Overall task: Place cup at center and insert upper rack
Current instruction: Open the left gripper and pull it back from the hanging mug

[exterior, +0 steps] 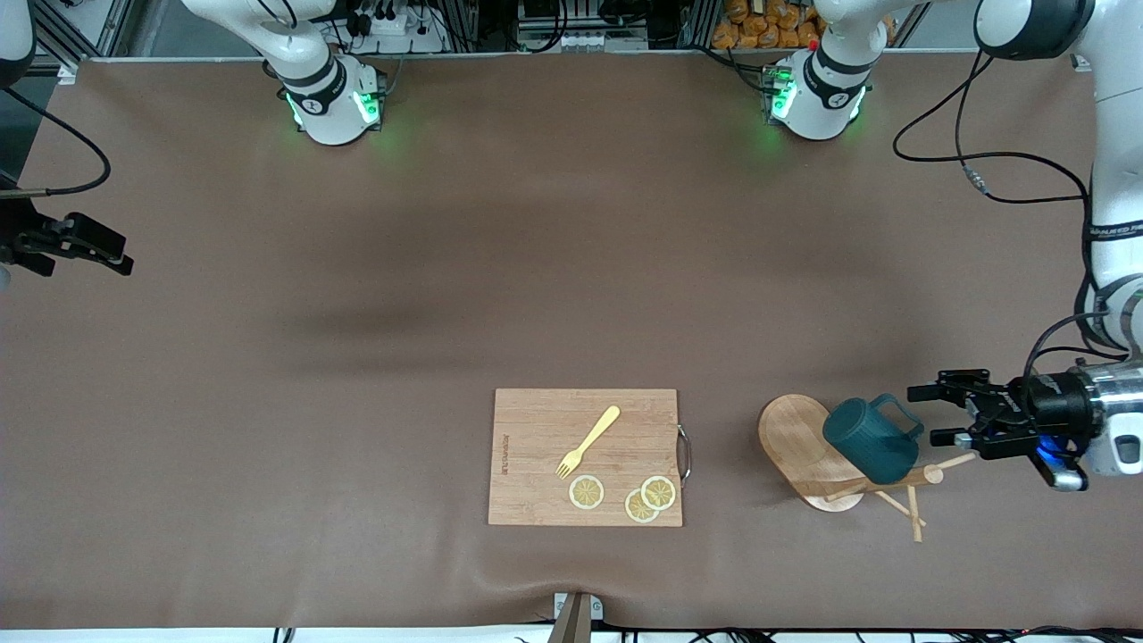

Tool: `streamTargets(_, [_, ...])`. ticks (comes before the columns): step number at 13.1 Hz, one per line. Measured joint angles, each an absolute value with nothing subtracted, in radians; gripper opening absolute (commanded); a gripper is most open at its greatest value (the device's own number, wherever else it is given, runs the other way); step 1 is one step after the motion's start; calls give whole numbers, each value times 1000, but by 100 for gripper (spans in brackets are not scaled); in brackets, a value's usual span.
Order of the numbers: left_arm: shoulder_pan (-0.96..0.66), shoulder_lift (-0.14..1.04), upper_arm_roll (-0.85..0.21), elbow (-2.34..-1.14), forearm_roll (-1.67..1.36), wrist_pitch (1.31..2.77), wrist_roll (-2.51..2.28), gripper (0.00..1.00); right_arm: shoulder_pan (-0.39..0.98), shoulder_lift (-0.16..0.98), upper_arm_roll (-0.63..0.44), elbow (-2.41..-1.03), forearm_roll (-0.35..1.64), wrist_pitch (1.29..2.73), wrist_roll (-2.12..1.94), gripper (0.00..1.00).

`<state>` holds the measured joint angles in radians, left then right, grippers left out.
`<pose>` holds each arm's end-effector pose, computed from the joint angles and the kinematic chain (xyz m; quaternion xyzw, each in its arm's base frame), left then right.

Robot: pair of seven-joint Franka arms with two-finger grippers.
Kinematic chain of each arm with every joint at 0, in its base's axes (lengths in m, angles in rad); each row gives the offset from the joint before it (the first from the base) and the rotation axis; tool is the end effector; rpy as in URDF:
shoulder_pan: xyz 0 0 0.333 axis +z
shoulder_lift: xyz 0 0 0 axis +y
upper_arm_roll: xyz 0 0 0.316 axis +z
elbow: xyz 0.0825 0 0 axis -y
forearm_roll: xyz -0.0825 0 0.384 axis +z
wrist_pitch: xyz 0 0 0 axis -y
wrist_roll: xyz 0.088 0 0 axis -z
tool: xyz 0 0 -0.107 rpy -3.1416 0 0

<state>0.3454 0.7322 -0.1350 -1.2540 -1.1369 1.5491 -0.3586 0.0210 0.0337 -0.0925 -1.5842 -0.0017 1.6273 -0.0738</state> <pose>0.7189 0.0806 0.3690 0.7339 0.3287 -0.2172 0.5532 0.5681 -0.0400 0.6043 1.0000 0.0012 0.0046 0.0027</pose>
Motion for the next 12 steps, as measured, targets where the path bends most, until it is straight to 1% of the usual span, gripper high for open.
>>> streamTargets(2, [347, 682, -130, -1252, -1096, 1549, -359, 100, 21, 34, -93, -1585, -2, 1627, -74, 100])
streamTargets(6, [339, 554, -140, -1251, -901, 1547, -363, 100, 21, 34, -93, -1587, -2, 1627, -74, 100])
streamTargets(9, [333, 489, -146, -1253, -809, 1522, -365, 100, 21, 34, -93, -1589, -2, 1627, -74, 100])
streamTargets(12, [332, 424, -209, -1255, -622, 1494, -363, 100, 19, 34, -95, -1590, -2, 1628, -74, 100])
